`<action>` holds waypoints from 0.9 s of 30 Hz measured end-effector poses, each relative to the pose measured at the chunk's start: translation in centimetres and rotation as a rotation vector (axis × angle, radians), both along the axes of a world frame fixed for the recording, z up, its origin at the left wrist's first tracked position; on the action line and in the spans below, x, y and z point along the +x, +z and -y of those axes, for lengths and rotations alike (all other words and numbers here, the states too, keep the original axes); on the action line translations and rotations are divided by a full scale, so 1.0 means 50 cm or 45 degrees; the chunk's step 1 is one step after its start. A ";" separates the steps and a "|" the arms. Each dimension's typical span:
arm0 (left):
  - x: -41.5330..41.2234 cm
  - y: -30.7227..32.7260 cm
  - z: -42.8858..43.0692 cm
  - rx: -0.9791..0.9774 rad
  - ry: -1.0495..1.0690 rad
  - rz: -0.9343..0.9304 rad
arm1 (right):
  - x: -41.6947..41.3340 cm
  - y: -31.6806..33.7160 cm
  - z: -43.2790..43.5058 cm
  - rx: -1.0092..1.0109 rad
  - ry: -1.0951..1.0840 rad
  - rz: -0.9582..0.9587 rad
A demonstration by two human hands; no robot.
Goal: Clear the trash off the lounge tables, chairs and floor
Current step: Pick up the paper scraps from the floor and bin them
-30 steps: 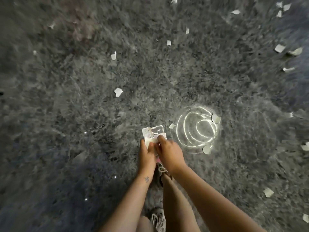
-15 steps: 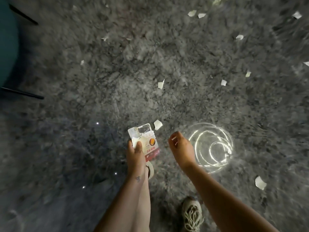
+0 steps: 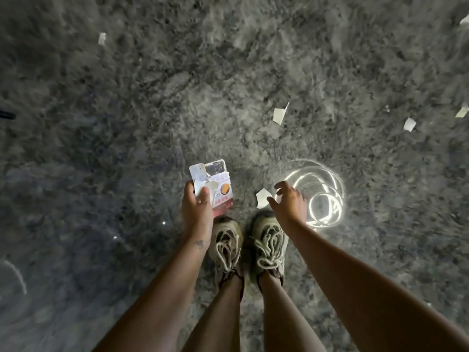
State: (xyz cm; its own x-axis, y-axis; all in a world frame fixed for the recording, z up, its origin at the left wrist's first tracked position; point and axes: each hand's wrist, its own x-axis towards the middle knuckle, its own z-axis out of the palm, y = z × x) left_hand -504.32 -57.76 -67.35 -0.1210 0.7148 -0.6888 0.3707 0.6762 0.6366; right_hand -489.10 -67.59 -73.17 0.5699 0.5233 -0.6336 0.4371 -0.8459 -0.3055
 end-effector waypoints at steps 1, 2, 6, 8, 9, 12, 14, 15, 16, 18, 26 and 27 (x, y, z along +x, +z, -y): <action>-0.002 -0.037 -0.008 -0.017 0.005 0.021 | -0.002 -0.043 -0.004 -0.033 0.035 0.003; -0.005 -0.073 -0.013 -0.038 0.021 0.041 | -0.005 -0.082 -0.005 -0.071 0.061 0.010; -0.013 -0.193 -0.026 -0.080 0.120 0.110 | -0.026 -0.216 -0.001 -0.215 0.038 0.071; -0.018 -0.235 -0.023 -0.129 0.114 0.103 | -0.040 -0.257 0.007 -0.271 0.012 0.153; -0.021 -0.250 -0.021 -0.159 0.115 0.109 | -0.044 -0.271 0.011 -0.266 0.013 0.192; -0.022 -0.273 -0.011 -0.157 0.130 0.096 | -0.046 -0.289 0.019 -0.129 0.068 0.192; -0.010 -0.272 -0.011 -0.129 0.069 0.029 | -0.031 -0.286 0.008 -0.013 0.099 0.150; 0.000 -0.269 -0.014 -0.120 0.053 0.036 | -0.018 -0.283 -0.006 0.033 0.095 0.119; 0.011 -0.267 -0.021 -0.105 0.032 0.041 | -0.002 -0.278 -0.025 0.076 0.073 0.081; 0.044 -0.262 -0.043 -0.067 -0.043 0.012 | 0.040 -0.268 -0.073 0.180 -0.037 0.012; 0.183 -0.265 -0.149 -0.027 0.039 0.363 | 0.243 -0.265 -0.271 0.491 -0.621 0.099; 0.191 -0.270 -0.155 -0.004 0.043 0.369 | 0.252 -0.273 -0.285 0.497 -0.663 0.096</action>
